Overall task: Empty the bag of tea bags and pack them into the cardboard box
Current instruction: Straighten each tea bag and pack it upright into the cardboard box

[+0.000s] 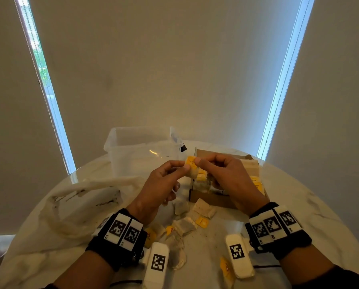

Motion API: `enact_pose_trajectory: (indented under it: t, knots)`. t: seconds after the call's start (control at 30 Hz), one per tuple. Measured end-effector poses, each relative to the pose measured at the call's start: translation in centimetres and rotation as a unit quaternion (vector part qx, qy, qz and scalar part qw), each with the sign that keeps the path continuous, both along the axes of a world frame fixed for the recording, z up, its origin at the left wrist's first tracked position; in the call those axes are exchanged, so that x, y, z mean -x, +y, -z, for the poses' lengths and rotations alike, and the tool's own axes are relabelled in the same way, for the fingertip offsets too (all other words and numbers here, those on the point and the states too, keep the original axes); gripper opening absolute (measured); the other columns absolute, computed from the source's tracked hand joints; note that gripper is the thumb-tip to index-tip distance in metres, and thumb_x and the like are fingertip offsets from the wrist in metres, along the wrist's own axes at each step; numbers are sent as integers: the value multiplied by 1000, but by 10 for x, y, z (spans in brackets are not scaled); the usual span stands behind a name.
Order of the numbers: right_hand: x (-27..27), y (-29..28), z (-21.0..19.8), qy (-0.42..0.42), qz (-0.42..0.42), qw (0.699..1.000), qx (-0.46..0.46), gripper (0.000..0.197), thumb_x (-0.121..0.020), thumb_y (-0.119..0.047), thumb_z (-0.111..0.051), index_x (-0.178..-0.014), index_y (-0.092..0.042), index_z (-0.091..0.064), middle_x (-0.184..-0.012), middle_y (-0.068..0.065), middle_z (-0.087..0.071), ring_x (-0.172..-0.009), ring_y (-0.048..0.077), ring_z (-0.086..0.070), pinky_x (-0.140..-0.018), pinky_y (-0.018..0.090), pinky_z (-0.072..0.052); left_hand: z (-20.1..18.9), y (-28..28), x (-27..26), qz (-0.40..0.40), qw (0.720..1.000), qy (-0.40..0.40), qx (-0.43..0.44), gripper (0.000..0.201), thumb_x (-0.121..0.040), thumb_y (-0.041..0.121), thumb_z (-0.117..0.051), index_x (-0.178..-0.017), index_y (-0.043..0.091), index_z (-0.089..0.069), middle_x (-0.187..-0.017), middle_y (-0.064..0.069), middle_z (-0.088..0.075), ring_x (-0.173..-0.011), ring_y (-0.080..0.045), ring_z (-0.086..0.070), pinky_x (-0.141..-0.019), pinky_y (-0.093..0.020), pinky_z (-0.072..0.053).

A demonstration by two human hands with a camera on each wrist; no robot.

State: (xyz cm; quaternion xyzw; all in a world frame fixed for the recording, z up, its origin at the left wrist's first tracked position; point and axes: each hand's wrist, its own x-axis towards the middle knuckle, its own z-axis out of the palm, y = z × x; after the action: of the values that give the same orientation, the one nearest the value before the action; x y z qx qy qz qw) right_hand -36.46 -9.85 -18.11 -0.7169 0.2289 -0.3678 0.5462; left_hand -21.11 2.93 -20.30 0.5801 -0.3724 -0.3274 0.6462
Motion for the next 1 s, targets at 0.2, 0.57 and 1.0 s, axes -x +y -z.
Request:
enact_pose_trajectory:
  t: [0.2, 0.57, 1.0]
  knots:
    - [2, 6, -4, 36, -21, 999, 25, 15, -92, -41, -81, -97, -27, -82, -83, -4, -75, -64, 11, -66, -59, 25, -53, 1, -1, 2, -8, 1000, -15, 10, 23, -100, 40, -70, -117, 26, -75, -100, 1, -71, -56, -7, -46, -45, -22, -30]
    - [7, 6, -9, 69, -52, 994, 68, 26, -89, -37, -86, -108, -21, -78, -95, -3, -81, -70, 6, -71, -57, 17, -50, 2, -1, 2, -19, 999, -23, 13, 30, -90, 47, -77, -114, 29, -78, -79, 12, -69, -52, -9, -43, -46, -26, -29]
    - [87, -91, -25, 46, 189, 980, 45, 25, -93, -36, -81, -109, -18, -75, -92, 2, -82, -67, 17, -78, -58, 18, -52, 1, -1, 0, -33, 999, 10, -22, 21, -100, 38, -71, -118, 28, -77, -65, -2, -52, -44, -9, -38, -39, -20, -27]
